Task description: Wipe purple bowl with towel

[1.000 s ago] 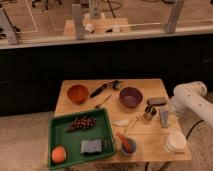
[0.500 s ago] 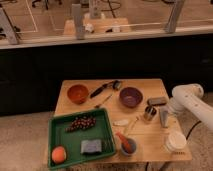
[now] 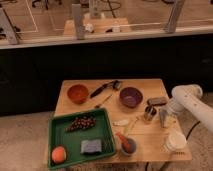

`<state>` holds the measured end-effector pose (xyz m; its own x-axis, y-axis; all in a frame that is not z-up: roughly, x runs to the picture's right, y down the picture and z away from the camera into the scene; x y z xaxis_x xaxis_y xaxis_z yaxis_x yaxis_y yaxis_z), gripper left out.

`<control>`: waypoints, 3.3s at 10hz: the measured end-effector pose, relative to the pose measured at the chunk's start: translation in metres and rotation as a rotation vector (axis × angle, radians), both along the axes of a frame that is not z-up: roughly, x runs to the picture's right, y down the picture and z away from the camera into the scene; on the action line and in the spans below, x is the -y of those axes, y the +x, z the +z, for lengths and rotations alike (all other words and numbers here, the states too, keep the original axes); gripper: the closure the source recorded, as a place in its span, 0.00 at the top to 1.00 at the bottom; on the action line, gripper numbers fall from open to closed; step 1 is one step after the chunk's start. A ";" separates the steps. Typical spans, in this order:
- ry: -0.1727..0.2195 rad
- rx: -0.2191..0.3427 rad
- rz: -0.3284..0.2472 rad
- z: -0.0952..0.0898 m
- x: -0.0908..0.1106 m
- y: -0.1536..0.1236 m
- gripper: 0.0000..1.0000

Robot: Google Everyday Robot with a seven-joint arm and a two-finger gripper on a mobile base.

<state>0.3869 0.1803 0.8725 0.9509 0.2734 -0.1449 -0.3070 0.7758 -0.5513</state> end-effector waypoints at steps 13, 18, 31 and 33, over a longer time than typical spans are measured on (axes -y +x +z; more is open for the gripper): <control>-0.051 0.014 0.010 0.006 -0.009 -0.001 0.07; 0.023 0.032 0.005 -0.025 0.022 -0.007 0.06; 0.145 0.327 -0.123 -0.092 0.165 -0.157 0.06; 0.112 0.346 -0.142 -0.063 0.141 -0.176 0.06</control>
